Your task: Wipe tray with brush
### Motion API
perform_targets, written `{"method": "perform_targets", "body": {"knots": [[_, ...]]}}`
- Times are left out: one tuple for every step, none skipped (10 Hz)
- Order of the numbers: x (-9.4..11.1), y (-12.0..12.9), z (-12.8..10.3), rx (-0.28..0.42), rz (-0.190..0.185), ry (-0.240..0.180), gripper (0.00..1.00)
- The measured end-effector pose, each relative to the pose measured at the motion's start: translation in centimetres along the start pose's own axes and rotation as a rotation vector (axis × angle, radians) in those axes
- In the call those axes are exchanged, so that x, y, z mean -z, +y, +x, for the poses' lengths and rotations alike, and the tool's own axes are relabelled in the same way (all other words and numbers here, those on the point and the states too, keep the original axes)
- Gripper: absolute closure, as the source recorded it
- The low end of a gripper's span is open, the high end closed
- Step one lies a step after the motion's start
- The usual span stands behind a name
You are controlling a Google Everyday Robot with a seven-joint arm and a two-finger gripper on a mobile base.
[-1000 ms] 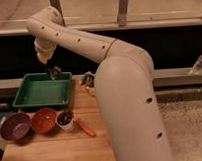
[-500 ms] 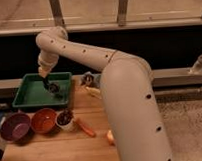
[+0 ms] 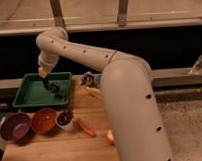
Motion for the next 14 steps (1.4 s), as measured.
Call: {"method": "perform_targets", "body": {"knots": [[0.0, 0.0, 0.0, 0.000, 0.000, -0.001, 1.00], [0.1, 0.0, 0.0, 0.000, 0.001, -0.001, 1.00], [0.0, 0.0, 0.0, 0.000, 0.000, 0.000, 1.00], [0.1, 0.0, 0.0, 0.000, 0.001, 0.000, 1.00], [0.1, -0.1, 0.2, 0.002, 0.007, 0.009, 1.00], [0.2, -0.2, 0.4, 0.002, 0.011, 0.015, 1.00], [0.3, -0.4, 0.6, 0.009, 0.015, 0.025, 1.00], [0.1, -0.7, 0.2, 0.025, 0.018, 0.035, 1.00], [-0.2, -1.0, -0.5, 0.040, 0.018, 0.042, 1.00], [-0.7, -1.1, -1.5, 0.057, 0.014, 0.047, 1.00], [-1.4, -1.3, -2.7, 0.081, 0.005, 0.050, 1.00], [-2.0, -1.6, -3.6, 0.096, -0.004, 0.053, 1.00], [-2.9, -1.9, -4.4, 0.112, -0.017, 0.055, 1.00], [-4.0, -2.1, -5.4, 0.133, -0.035, 0.057, 1.00]]}}
